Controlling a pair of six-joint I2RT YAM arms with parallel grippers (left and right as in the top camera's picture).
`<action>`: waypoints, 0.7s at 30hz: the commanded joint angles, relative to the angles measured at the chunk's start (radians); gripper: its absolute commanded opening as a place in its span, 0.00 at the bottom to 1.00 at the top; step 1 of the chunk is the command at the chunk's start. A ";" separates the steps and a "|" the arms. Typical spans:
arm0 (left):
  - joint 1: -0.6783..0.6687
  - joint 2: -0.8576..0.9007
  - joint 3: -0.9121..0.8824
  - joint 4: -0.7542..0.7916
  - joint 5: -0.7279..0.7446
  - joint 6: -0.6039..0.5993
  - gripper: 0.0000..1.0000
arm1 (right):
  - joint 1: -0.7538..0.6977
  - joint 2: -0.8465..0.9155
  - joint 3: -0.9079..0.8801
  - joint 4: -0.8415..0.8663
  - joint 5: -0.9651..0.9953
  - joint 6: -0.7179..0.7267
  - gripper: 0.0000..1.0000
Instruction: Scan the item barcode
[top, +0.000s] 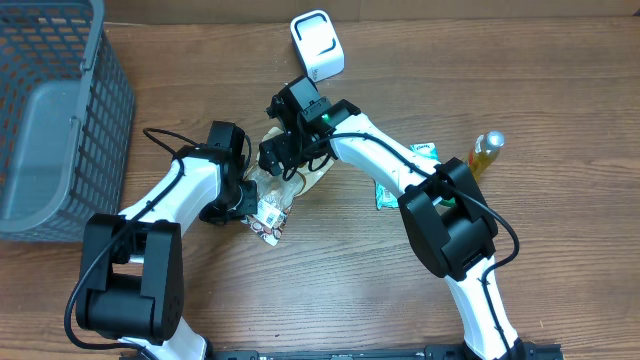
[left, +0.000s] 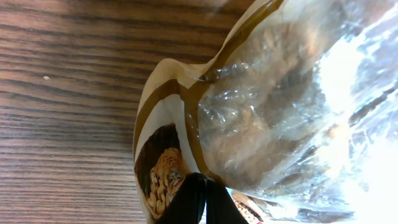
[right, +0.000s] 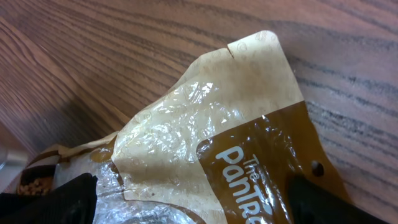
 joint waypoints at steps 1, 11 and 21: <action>0.000 0.026 -0.034 0.012 -0.032 -0.014 0.04 | -0.010 -0.046 0.023 -0.006 0.010 -0.008 0.95; -0.001 0.026 -0.034 0.011 -0.032 -0.014 0.04 | -0.013 -0.049 0.010 0.002 0.069 -0.008 0.97; -0.001 0.026 -0.034 0.012 -0.032 -0.014 0.04 | -0.015 -0.054 0.007 -0.047 0.047 -0.008 0.99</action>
